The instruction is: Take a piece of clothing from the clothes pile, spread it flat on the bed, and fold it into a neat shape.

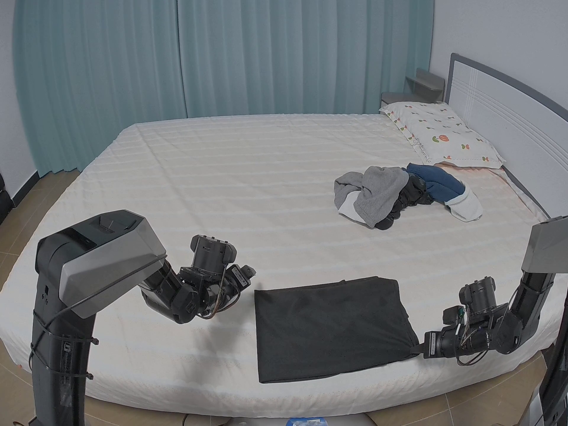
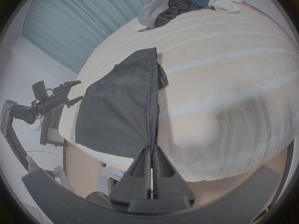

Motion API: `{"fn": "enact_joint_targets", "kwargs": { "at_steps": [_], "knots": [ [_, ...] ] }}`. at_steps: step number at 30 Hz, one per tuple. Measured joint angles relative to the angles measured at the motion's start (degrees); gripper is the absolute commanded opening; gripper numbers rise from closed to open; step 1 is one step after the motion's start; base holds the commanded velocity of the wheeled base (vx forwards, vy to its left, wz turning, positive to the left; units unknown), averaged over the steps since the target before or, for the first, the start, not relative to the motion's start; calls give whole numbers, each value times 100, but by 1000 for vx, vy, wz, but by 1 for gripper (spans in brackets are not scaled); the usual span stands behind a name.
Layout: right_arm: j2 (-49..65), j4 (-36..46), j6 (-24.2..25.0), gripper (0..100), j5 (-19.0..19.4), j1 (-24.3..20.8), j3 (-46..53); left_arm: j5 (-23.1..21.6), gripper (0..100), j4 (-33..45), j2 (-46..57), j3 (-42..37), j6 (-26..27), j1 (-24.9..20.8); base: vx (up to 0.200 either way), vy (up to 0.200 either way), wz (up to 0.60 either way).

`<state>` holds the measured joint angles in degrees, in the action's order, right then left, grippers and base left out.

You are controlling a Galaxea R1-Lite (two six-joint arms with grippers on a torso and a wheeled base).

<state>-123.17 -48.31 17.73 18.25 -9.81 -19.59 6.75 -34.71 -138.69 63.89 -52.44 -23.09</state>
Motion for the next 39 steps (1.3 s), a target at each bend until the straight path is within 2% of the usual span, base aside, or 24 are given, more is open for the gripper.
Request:
{"fn": "enact_joint_targets", "kwargs": {
  "at_steps": [11,13,21,24,30,32,39],
  "knots": [
    [305,-40,145,100,-52,111,-133,-29,100,-7,156,-118,2,-15,0,0,0],
    [388,-51,351,100,-49,148,-183,-44,100,-7,232,-172,0,-44,-200,0,0],
    [564,-312,1782,100,-29,191,-245,-172,100,-5,432,-347,-194,-235,-175,0,0],
    [529,-755,2075,100,-13,180,-113,-319,100,2,464,-405,-432,-347,0,0,0],
    [272,-1940,2595,100,-7,163,90,-419,100,-112,499,-618,-511,-450,0,0,0],
    [110,-2477,2789,100,-7,158,173,-444,100,-145,501,-656,-473,-463,0,0,0],
    [-497,-3821,3004,100,9,180,477,-444,100,-196,435,-601,-155,-546,0,0,0]
  ]
}}
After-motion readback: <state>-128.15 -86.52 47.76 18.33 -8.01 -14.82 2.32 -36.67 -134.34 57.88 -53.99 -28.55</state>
